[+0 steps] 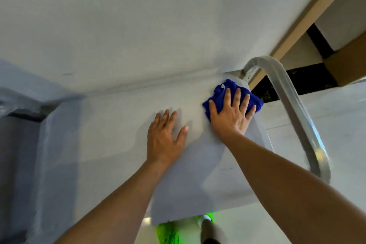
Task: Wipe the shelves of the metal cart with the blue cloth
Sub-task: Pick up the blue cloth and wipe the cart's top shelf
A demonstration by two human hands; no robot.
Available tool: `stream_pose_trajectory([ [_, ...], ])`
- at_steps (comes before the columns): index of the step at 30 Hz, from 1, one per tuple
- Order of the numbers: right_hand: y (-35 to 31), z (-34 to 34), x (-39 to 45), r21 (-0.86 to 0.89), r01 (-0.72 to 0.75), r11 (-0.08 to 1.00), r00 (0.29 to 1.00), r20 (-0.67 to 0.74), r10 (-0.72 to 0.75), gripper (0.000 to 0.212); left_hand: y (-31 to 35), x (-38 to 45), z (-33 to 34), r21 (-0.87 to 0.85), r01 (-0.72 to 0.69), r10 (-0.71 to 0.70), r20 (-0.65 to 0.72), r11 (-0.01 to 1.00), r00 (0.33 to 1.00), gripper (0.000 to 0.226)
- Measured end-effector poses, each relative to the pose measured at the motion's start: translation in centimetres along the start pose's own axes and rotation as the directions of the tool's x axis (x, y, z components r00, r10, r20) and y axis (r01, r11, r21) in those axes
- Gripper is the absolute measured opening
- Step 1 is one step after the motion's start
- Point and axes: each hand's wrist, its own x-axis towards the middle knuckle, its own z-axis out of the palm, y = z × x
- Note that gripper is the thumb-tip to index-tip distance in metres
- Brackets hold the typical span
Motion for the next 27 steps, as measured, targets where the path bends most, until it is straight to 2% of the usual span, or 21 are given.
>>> stream_pose_trajectory([
  [4,-5.1,0.9,0.4,-0.031,0.154,0.988,0.987,0.051,-0.153,0.083,-2.8,-0.5,-1.9,-0.009,0.082,-0.082,-0.101,0.997,0.992,0.067],
  [8,-12.1,3.5,-3.0,-0.053,0.374,0.926,0.924,0.104,-0.367,0.082,-5.9,-1.2,-3.8,-0.01,0.224,-0.221,-0.2,0.975,0.954,0.068],
  [12,-19.8,6.3,-7.2,-0.08,0.593,0.801,0.801,0.163,-0.576,0.08,-10.7,-4.2,-6.1,-0.007,0.395,-0.379,-0.302,0.919,0.875,0.068],
  [16,-27.1,8.6,-11.1,-0.056,0.749,0.66,0.656,0.202,-0.727,0.078,-15.5,-8.3,-8.5,0.046,0.555,-0.5,-0.378,0.831,0.779,0.077],
  [20,-33.1,10.5,-14.8,-0.021,0.837,0.547,0.533,0.257,-0.806,0.077,-18.0,-11.3,-9.9,-0.024,0.635,-0.578,-0.442,0.772,0.686,0.082],
  [24,-35.5,11.8,-18.4,0.009,0.886,0.464,0.441,0.298,-0.847,0.077,-18.7,-13.3,-10.0,-0.035,0.664,-0.605,-0.451,0.747,0.656,0.081],
  [27,-34.6,11.8,-20.1,0.009,0.902,0.431,0.408,0.31,-0.859,0.077,-18.9,-14.4,-10.2,-0.053,0.682,-0.624,-0.459,0.729,0.632,0.08],
])
